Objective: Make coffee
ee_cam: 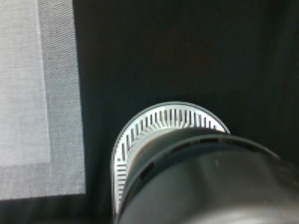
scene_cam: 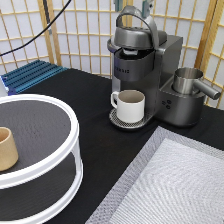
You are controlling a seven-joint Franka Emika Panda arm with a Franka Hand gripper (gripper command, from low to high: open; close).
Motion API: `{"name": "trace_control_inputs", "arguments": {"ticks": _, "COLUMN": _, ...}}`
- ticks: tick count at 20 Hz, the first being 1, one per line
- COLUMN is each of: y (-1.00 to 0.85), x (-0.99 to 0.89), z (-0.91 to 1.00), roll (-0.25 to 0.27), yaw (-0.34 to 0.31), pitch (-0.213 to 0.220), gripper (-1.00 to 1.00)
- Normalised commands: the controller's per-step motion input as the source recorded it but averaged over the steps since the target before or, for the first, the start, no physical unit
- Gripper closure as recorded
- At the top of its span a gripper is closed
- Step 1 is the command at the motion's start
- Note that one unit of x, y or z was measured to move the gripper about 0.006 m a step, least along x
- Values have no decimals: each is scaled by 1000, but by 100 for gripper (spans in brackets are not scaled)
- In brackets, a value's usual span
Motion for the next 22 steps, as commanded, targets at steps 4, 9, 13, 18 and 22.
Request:
{"name": "trace_control_inputs", "arguments": {"ticks": 4, "y": -129, "x": 14, "z": -606, "roll": -39, "yaw": -9, "pitch": -20, "gripper": -100}}
{"name": "trace_control_inputs", "arguments": {"ticks": 9, "y": -134, "x": 0, "z": -646, "roll": -71, "yaw": -14, "pitch": -18, "gripper": -100}}
{"name": "trace_control_inputs", "arguments": {"ticks": 13, "y": 33, "x": 46, "z": -511, "roll": -155, "yaw": -6, "pitch": -10, "gripper": -100}}
{"name": "trace_control_inputs", "arguments": {"ticks": 18, "y": 130, "x": 10, "z": -471, "roll": -203, "yaw": 0, "pitch": -16, "gripper": -100}}
{"name": "trace_control_inputs", "arguments": {"ticks": 22, "y": 6, "x": -71, "z": -695, "roll": -172, "yaw": 0, "pitch": -38, "gripper": -100}}
